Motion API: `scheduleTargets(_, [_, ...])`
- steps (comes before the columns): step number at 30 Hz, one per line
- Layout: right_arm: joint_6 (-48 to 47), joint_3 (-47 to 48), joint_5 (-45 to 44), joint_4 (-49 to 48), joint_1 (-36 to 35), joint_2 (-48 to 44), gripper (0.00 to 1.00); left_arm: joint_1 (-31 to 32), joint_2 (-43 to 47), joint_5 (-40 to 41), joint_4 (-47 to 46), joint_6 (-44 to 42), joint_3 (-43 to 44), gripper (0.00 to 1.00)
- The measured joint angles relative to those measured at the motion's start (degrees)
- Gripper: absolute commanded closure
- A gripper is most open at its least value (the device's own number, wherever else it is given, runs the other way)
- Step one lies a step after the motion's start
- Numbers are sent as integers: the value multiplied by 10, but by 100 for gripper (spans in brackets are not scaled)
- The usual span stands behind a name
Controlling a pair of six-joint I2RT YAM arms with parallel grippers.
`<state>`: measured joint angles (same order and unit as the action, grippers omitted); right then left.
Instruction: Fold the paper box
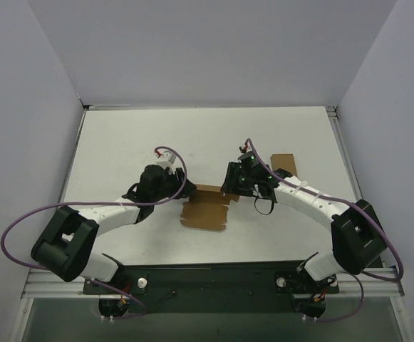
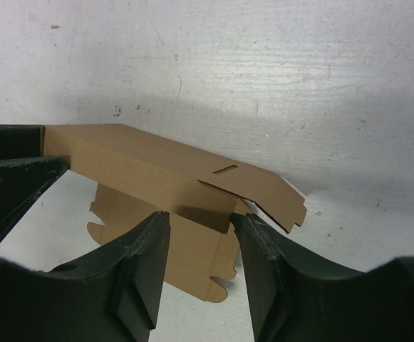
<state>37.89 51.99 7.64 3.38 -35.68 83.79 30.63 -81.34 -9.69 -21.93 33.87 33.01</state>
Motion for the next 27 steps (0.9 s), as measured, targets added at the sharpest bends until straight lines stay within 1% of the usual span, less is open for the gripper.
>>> scheduleTargets(16, [0, 0, 12, -7, 13, 10, 60, -1, 0, 0, -18, 0, -11, 51])
scheduleTargets(24, [0, -7, -21, 9, 2, -49, 61, -1, 0, -1, -26, 0, -16, 53])
scheduleTargets(27, [0, -3, -28, 13, -12, -54, 61, -1, 0, -1, -32, 1, -19, 53])
